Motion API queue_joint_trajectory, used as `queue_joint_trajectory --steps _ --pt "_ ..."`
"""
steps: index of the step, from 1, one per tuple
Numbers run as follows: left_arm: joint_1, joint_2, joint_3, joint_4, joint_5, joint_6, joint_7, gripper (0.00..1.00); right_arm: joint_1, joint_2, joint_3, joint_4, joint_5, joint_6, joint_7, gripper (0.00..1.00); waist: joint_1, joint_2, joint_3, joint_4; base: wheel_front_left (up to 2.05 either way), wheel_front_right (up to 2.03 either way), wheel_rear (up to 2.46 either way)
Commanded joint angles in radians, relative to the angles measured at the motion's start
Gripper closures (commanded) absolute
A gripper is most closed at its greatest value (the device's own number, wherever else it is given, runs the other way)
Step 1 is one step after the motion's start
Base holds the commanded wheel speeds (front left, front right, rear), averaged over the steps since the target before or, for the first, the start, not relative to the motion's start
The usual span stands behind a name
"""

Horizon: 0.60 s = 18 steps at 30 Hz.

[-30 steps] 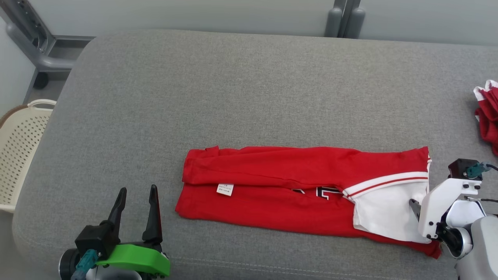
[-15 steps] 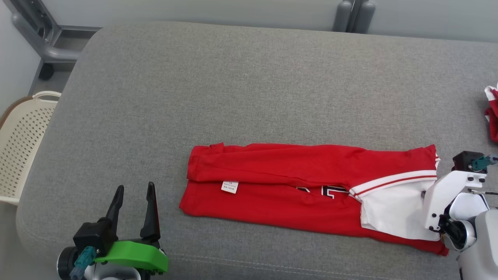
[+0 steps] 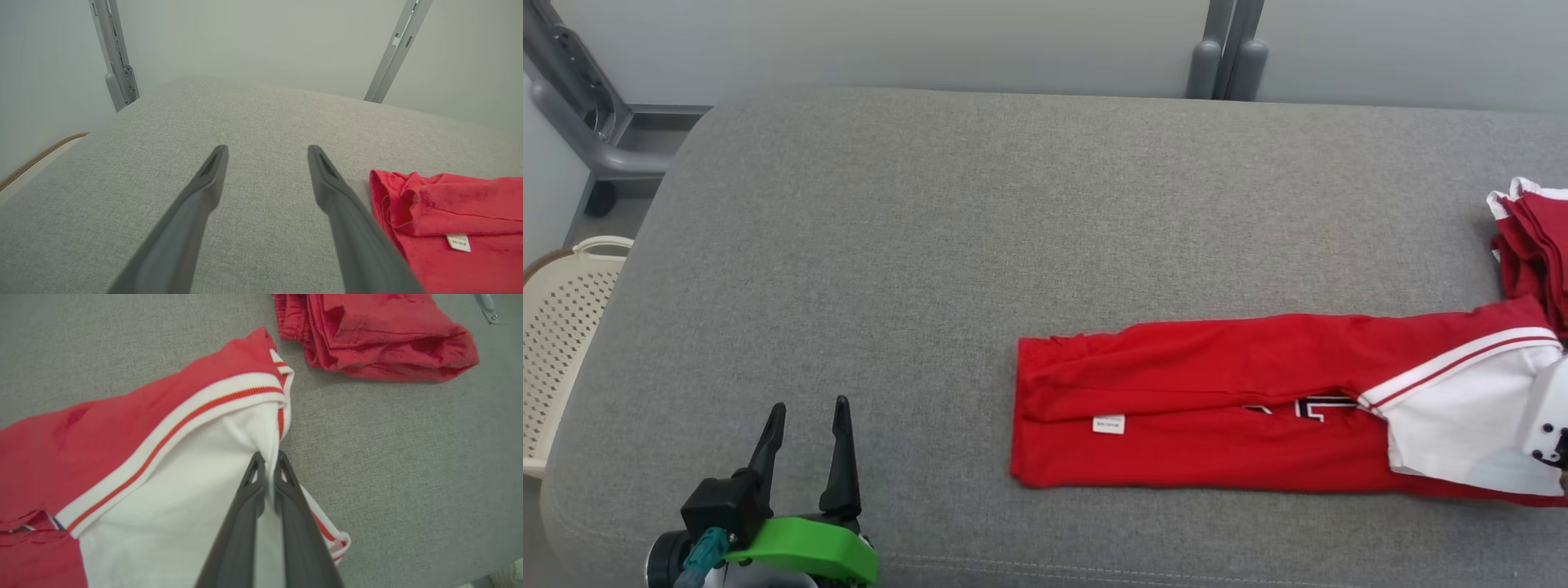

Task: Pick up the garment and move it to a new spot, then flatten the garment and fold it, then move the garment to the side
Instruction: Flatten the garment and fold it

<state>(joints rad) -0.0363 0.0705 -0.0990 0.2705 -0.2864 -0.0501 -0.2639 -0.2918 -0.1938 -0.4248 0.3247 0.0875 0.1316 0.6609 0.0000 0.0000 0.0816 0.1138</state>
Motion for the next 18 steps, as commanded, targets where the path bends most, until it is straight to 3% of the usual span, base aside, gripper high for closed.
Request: queue_joint_trajectory --steps 1,11,18 --pt "0.009 -0.003 0.004 0.002 0.011 -0.004 -0.001 0.00 0.014 -0.019 -0.019 -0.024 -0.011 -0.002 0.012 1.00 0.0000 0.0000 -0.008 -0.007 0.00 0.00 0.00" --pt "0.011 -0.005 0.002 0.014 0.013 -0.010 -0.001 0.00 0.040 -0.058 -0.062 -0.156 -0.038 -0.002 0.128 1.00 0.0000 0.0000 -0.025 -0.015 0.00 0.00 0.00" --pt "0.023 -0.006 -0.001 0.018 0.009 -0.008 -0.001 0.00 0.078 -0.035 0.050 -0.245 0.009 -0.002 0.217 1.00 0.0000 0.0000 -0.046 -0.014 0.00 0.00 0.00"
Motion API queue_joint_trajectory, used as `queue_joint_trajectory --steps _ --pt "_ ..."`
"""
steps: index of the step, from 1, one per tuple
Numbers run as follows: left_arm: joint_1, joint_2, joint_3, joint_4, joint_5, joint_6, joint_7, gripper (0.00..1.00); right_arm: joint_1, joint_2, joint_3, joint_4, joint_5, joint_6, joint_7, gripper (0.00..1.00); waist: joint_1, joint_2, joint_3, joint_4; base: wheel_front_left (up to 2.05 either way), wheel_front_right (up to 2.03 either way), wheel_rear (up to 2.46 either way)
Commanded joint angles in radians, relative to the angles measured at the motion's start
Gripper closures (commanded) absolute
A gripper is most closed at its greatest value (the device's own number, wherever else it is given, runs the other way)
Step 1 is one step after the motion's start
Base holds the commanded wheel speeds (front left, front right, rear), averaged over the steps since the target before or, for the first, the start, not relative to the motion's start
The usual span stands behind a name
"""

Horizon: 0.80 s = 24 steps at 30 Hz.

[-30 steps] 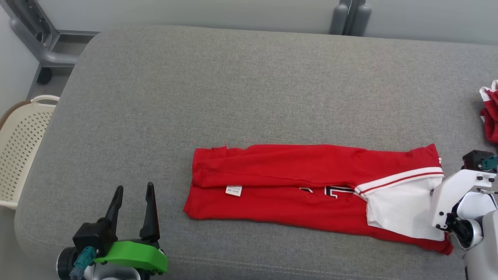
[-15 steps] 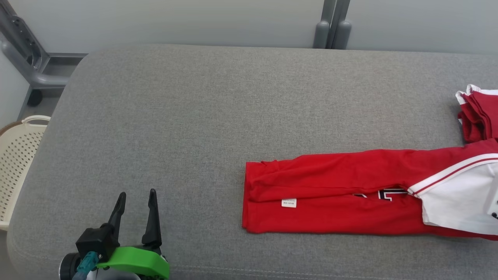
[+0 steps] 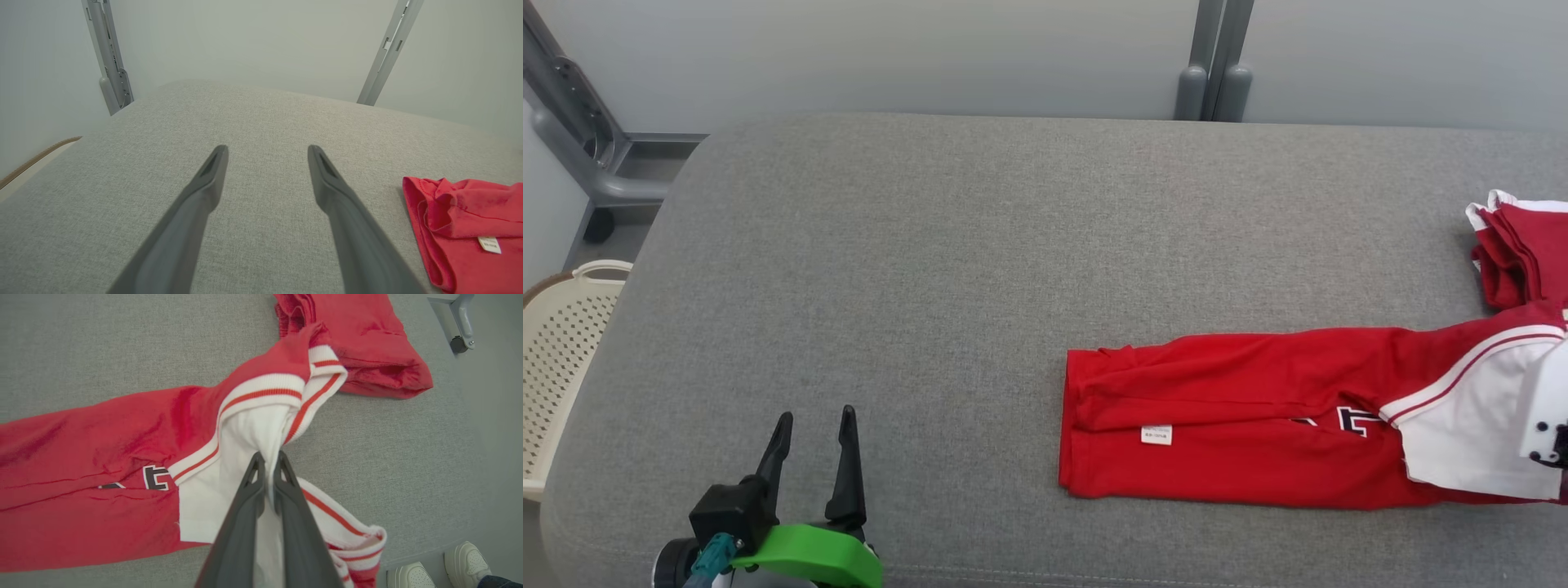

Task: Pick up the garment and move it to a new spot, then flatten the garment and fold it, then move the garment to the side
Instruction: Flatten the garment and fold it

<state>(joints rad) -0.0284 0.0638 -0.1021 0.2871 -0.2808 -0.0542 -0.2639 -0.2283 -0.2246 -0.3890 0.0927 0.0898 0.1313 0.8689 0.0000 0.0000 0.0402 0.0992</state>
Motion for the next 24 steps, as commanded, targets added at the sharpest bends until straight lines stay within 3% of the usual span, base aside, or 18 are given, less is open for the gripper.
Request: queue_joint_trajectory --steps 1,10,24 --pt "0.016 0.001 0.003 0.003 0.002 -0.005 -0.001 0.00 0.020 -0.004 0.044 -0.028 0.017 -0.001 0.022 1.00 0.0000 0.0000 -0.008 0.000 0.00 0.00 0.00" --pt "0.015 -0.001 -0.003 0.014 0.004 -0.007 0.000 0.00 -0.016 0.017 0.316 -0.076 0.114 -0.001 0.088 1.00 0.0000 0.0000 -0.022 0.009 0.00 0.00 0.00" --pt "0.030 -0.005 -0.011 0.035 -0.003 -0.017 -0.001 0.00 -0.144 0.144 0.539 0.192 0.176 -0.001 -0.012 1.00 0.0000 0.0000 -0.045 0.071 0.00 0.00 0.00"
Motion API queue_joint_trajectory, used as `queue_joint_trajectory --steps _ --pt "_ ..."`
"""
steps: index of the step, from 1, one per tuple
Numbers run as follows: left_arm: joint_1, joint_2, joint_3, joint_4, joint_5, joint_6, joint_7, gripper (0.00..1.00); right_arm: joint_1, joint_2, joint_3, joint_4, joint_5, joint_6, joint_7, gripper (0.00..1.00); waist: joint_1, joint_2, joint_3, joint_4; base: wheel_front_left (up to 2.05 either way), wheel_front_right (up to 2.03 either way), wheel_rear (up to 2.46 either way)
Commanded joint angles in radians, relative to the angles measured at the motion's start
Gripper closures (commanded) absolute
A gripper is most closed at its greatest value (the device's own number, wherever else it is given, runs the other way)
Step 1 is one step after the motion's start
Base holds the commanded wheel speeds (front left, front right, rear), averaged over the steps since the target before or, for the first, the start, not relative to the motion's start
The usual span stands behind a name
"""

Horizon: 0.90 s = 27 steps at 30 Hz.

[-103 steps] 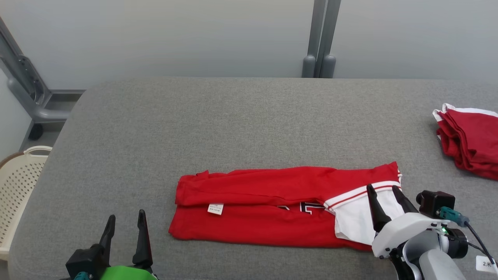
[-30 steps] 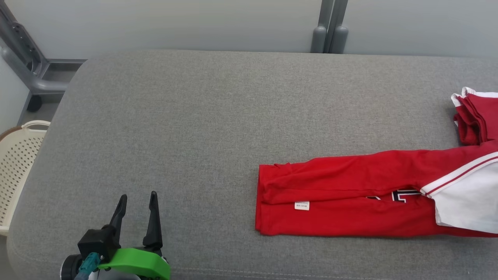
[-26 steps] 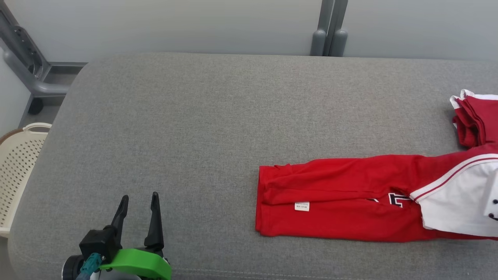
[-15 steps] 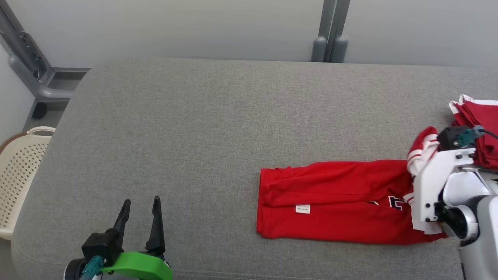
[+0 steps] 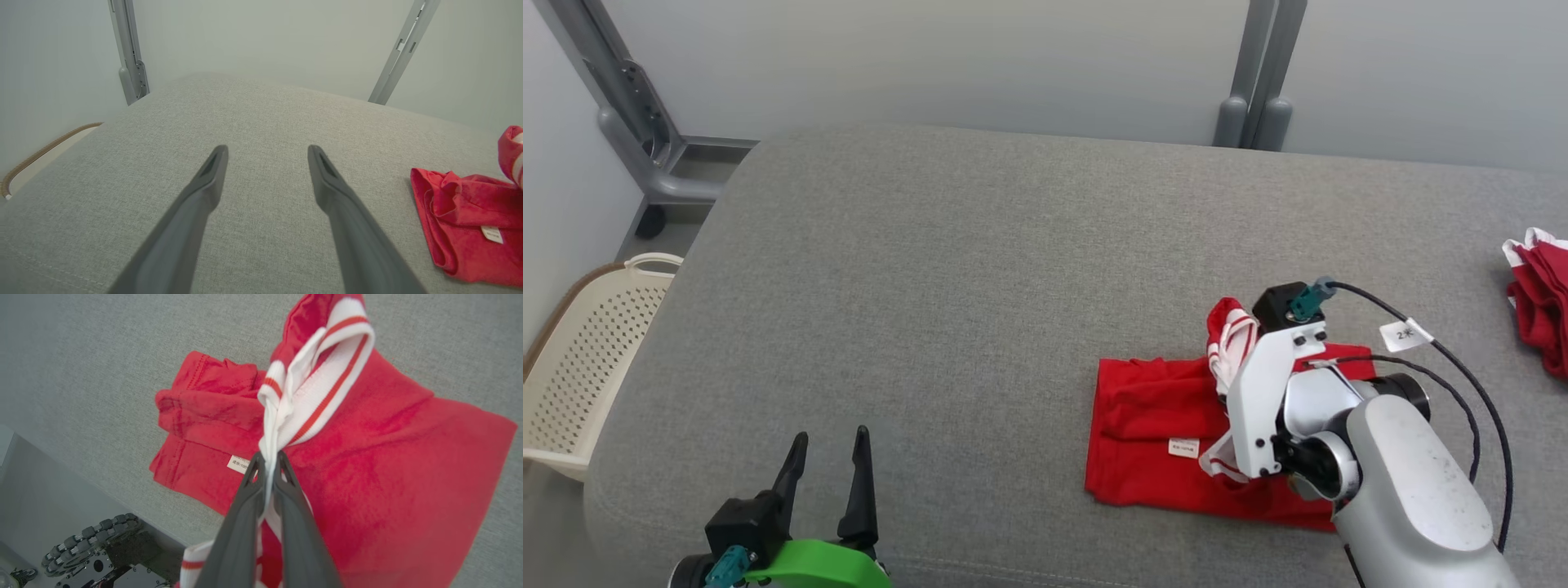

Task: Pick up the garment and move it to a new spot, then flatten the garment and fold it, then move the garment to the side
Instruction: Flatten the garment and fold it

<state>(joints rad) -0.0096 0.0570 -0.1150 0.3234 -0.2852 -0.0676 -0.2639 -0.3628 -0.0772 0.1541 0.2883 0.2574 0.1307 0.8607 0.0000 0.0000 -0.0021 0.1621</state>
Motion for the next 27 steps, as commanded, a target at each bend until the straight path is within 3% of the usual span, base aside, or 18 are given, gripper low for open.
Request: queue_joint_trajectory --steps 1,13,27 --pt "0.014 0.002 0.002 -0.002 0.003 -0.003 0.000 0.00 -0.019 0.002 0.009 0.017 0.012 0.000 -0.014 1.00 0.0000 0.0000 -0.004 0.013 0.00 0.00 0.00" --pt "0.000 -0.003 -0.019 -0.001 0.007 -0.010 -0.001 0.00 -0.131 0.026 0.138 0.238 0.149 0.000 -0.131 1.00 0.0000 0.0000 0.018 0.067 0.00 0.00 0.00" --pt "-0.032 -0.005 -0.034 0.017 -0.010 -0.009 -0.001 0.00 -0.232 0.026 0.213 0.428 0.242 0.000 -0.231 1.00 0.0000 0.0000 0.058 0.129 0.00 0.00 0.00"
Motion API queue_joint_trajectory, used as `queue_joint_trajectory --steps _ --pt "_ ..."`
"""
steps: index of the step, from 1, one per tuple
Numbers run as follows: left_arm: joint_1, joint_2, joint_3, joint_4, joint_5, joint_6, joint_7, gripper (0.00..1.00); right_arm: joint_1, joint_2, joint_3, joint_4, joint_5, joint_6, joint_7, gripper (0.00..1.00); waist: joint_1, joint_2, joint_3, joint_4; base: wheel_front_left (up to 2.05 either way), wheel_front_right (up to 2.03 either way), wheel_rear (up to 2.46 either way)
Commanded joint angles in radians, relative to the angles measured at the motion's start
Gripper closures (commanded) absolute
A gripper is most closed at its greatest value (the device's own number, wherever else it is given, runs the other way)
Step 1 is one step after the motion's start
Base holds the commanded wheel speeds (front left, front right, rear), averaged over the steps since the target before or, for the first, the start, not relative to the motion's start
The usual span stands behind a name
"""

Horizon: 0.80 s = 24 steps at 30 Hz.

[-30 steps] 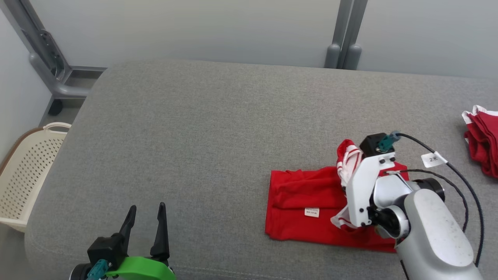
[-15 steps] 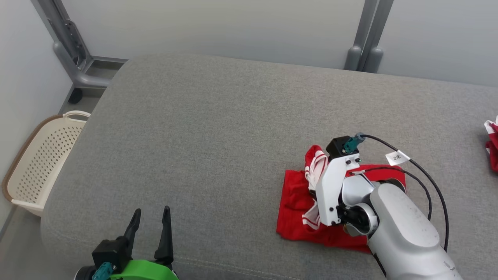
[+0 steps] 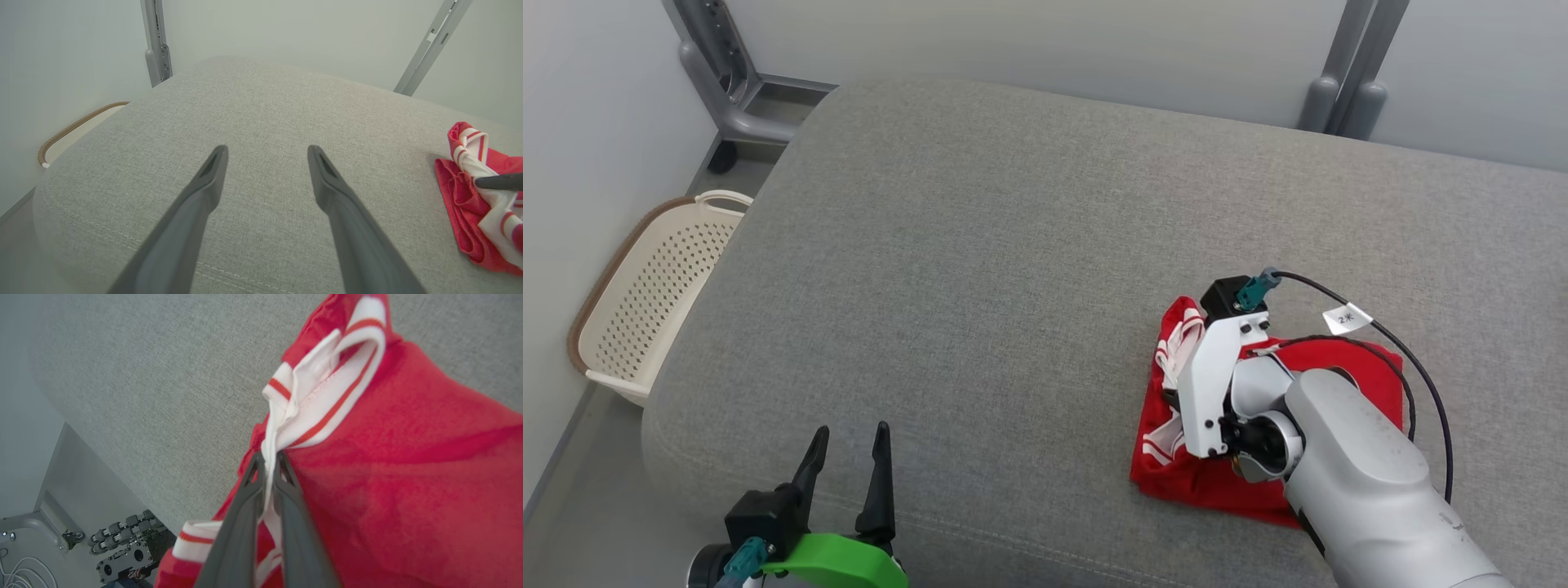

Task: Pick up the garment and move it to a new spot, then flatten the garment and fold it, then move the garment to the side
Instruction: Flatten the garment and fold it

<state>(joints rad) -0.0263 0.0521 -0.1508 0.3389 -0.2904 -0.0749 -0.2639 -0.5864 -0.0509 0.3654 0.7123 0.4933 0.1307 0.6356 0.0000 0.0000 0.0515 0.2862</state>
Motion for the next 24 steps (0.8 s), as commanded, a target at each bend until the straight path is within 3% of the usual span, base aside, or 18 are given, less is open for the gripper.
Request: queue_joint_trajectory --steps 1,3,4,5,15,21,24 --pt "-0.016 0.000 0.003 0.002 -0.004 -0.002 -0.001 0.00 -0.014 0.000 0.007 0.014 0.013 0.000 -0.012 1.00 0.0000 0.0000 0.005 0.007 0.00 0.00 0.00" --pt "-0.016 0.000 0.004 0.005 -0.005 -0.001 -0.001 0.00 -0.019 0.000 0.023 0.030 0.031 0.000 -0.019 1.00 0.0000 0.0000 0.005 0.008 0.00 0.00 0.00" --pt "-0.017 -0.001 0.005 0.006 -0.005 0.000 -0.001 0.00 -0.021 0.000 0.032 0.034 0.042 0.000 -0.025 0.66 0.0000 0.0000 0.004 0.008 0.00 0.00 0.00" --pt "-0.018 -0.001 0.006 0.007 -0.005 0.000 -0.001 0.00 -0.024 0.001 0.042 0.034 0.057 0.000 -0.030 0.00 0.0000 0.0000 0.004 0.007 0.00 0.00 0.00" --pt "-0.008 -0.001 0.022 -0.003 -0.002 0.012 -0.001 0.00 -0.052 -0.001 0.112 0.003 0.184 0.000 -0.060 0.00 0.0000 0.0000 -0.015 -0.033 0.00 0.00 0.00" --pt "0.014 0.000 0.036 -0.015 0.002 0.017 -0.001 0.00 -0.069 -0.005 0.026 0.000 0.133 0.000 -0.090 0.00 0.0000 0.0000 -0.039 -0.083 0.00 0.00 0.00" --pt "0.024 0.000 0.044 -0.020 0.004 0.018 -0.001 0.00 -0.036 -0.040 -0.023 -0.028 0.104 0.000 -0.066 0.00 0.0000 0.0000 -0.054 -0.114 0.00 0.00 0.00"
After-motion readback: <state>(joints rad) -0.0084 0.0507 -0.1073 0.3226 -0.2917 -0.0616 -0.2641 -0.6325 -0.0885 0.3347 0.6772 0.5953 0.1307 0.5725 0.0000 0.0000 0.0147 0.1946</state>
